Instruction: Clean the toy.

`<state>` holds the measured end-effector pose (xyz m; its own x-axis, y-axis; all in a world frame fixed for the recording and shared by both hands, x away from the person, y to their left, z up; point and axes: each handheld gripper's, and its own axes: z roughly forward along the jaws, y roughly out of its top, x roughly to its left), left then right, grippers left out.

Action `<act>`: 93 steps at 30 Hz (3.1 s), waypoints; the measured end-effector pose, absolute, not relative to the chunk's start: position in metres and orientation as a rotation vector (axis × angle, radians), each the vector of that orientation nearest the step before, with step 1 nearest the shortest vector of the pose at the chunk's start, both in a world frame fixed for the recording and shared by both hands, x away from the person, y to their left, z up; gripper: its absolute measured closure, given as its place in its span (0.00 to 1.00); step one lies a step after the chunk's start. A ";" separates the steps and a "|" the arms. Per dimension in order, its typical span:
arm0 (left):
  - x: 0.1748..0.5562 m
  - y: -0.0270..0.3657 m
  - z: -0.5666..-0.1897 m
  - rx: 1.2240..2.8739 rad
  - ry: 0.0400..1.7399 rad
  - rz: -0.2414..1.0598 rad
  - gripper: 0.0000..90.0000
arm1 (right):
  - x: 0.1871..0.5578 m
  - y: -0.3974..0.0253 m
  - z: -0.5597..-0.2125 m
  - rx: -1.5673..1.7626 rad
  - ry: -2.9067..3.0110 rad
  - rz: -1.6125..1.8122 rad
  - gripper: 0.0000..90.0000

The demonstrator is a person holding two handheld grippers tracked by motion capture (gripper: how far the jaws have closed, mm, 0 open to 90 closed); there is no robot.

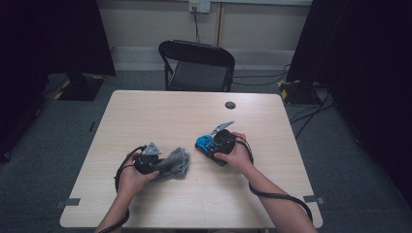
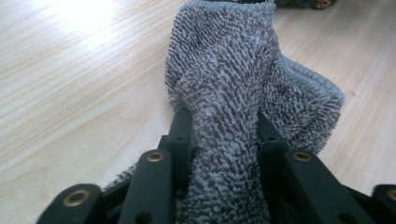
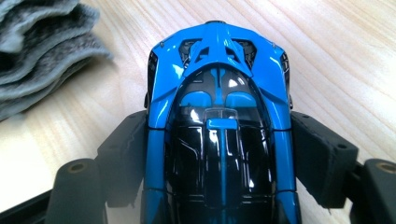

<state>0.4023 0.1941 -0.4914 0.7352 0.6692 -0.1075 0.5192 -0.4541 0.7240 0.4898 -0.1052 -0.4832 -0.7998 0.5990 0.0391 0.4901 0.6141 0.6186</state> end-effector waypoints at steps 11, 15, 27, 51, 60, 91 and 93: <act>0.402 0.199 -0.490 2.172 0.813 0.239 0.56 | 0.490 -0.106 -0.484 0.905 2.691 0.919 0.30; 0.403 0.200 -0.490 2.172 0.793 0.229 0.48 | 0.488 -0.106 -0.488 0.865 2.675 0.929 0.29; 0.401 0.199 -0.494 2.179 0.785 0.208 0.32 | 0.486 -0.116 -0.485 0.855 2.705 0.920 0.24; 0.393 0.197 -0.493 2.168 0.846 0.161 0.74 | 0.481 -0.109 -0.490 0.922 2.652 0.891 0.29; 0.396 0.203 -0.488 2.129 0.924 0.201 0.76 | 0.481 -0.110 -0.488 0.947 2.667 0.878 0.29; 0.399 0.214 -0.468 2.129 0.955 0.292 0.31 | 0.473 -0.130 -0.481 0.968 2.641 0.945 0.31; 0.398 0.218 -0.474 2.156 0.951 0.262 0.28 | 0.473 -0.131 -0.478 0.961 2.633 0.951 0.31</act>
